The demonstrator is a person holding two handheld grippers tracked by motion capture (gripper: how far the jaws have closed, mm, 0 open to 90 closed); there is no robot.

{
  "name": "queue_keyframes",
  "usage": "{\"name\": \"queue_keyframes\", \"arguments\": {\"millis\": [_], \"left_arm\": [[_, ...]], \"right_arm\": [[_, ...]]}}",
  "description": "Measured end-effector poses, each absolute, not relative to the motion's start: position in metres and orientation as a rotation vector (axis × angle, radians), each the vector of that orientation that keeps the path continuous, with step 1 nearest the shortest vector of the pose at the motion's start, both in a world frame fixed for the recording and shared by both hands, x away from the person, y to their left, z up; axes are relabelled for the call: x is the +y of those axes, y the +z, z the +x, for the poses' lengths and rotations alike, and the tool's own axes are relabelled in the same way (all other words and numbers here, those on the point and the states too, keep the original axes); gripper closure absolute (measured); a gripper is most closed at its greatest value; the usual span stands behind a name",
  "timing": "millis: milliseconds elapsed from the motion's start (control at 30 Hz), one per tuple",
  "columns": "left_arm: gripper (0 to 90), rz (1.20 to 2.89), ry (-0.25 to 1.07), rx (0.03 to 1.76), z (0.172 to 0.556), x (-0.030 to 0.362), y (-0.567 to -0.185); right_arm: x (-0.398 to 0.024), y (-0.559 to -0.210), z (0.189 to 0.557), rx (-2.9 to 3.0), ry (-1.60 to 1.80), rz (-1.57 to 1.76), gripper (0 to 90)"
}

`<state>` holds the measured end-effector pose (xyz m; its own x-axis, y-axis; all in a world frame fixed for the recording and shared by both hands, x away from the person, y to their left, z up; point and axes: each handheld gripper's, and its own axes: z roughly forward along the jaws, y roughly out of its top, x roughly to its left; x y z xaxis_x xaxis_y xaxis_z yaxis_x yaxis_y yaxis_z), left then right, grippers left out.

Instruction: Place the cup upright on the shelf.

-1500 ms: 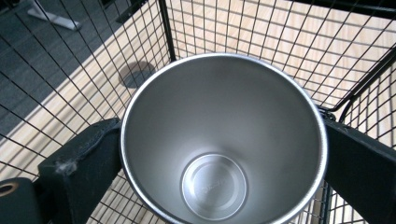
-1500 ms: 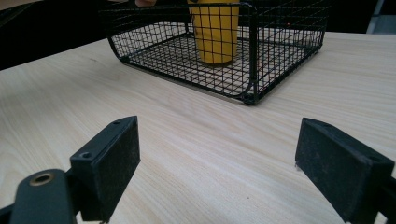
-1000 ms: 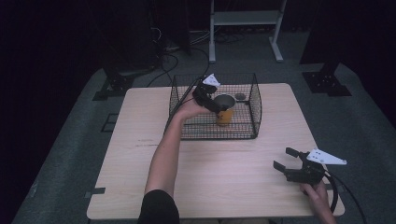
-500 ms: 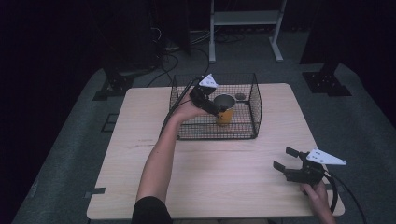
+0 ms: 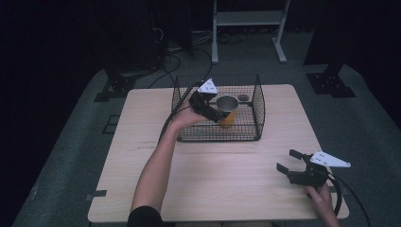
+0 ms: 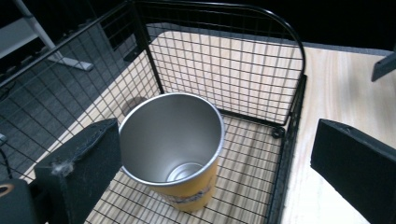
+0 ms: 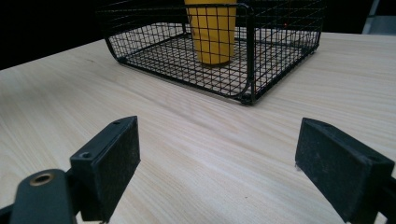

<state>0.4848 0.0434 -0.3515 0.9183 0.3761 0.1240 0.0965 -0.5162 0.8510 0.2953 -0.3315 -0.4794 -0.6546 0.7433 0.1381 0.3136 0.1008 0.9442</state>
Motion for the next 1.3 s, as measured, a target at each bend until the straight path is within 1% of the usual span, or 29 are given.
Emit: {"name": "queue_keyframes", "arguments": {"millis": [567, 1067, 1300], "left_arm": [[1.6, 2.072, 0.371, 0.294, 0.455, 0.052, -0.353], [1.6, 2.028, 0.370, 0.297, 0.426, 0.063, -0.354], [1.6, 2.005, 0.354, 0.304, 0.413, 0.069, -0.361]], "right_arm": [[-0.331, -0.479, 0.295, 2.012, 1.572, 1.038, 12.9], [-0.332, -0.479, 0.295, 2.012, 1.571, 1.041, 12.9], [-0.332, -0.479, 0.296, 2.011, 1.569, 1.043, 12.9]]}}
